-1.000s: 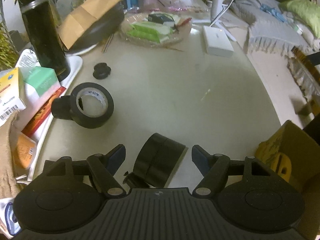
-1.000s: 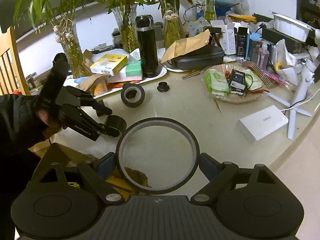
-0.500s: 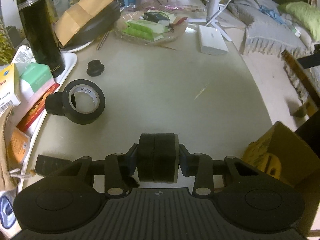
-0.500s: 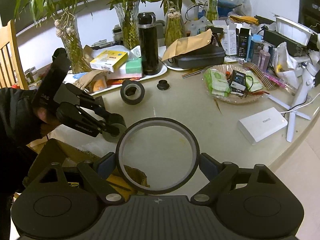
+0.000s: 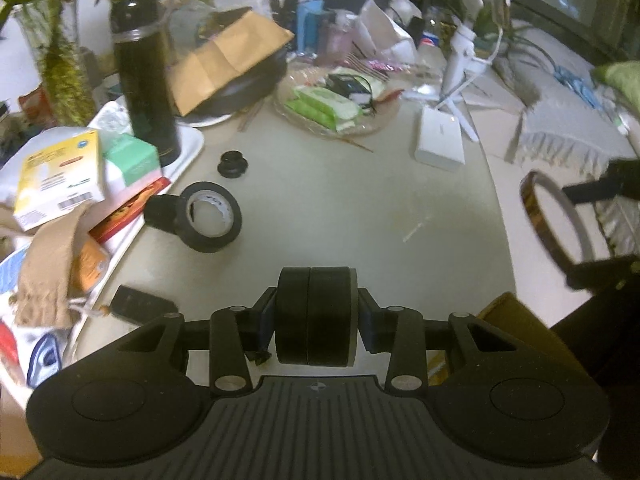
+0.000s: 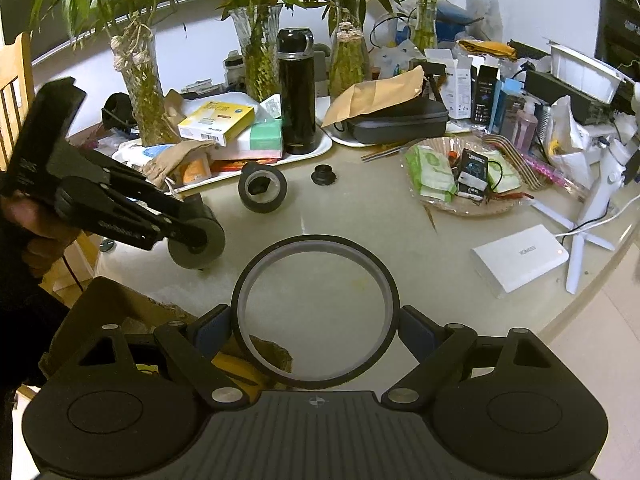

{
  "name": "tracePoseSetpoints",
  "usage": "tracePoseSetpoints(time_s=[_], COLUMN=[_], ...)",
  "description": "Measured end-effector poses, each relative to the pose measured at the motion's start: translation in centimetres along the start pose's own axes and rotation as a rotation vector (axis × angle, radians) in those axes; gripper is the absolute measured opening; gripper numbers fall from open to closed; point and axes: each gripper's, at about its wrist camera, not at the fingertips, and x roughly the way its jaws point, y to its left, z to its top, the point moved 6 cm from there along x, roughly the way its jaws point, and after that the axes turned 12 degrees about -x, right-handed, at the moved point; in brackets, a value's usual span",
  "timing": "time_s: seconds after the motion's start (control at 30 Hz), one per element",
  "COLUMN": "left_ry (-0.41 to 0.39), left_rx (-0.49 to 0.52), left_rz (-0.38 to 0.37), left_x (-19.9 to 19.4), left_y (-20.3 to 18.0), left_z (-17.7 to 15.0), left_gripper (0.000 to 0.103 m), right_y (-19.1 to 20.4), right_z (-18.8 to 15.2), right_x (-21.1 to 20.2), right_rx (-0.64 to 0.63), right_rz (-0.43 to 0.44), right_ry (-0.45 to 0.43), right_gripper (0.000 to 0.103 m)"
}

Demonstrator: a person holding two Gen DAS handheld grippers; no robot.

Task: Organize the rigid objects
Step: 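Grasp the black cylinder roll with the left gripper while the right gripper holds the ring, then carry the black roll and thin ring over the cardboard box with both grippers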

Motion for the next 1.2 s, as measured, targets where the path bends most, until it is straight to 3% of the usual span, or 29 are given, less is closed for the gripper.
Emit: tracePoseSetpoints(time_s=[0.7, 1.2], left_ry=[-0.088, -0.011], left_rx=[-0.054, -0.084], left_rz=[0.052, 0.045], left_x=[-7.7, -8.0], left_y=[-1.8, -1.6], left_z=[-3.0, -7.6], left_gripper=[0.040, 0.040], right_y=[4.0, 6.0], right_z=[1.3, 0.7], right_x=[-1.6, -3.7], right_rx=[-0.039, -0.052], right_rz=[0.026, 0.051], right_ry=[-0.015, -0.029], right_gripper=[0.090, 0.090])
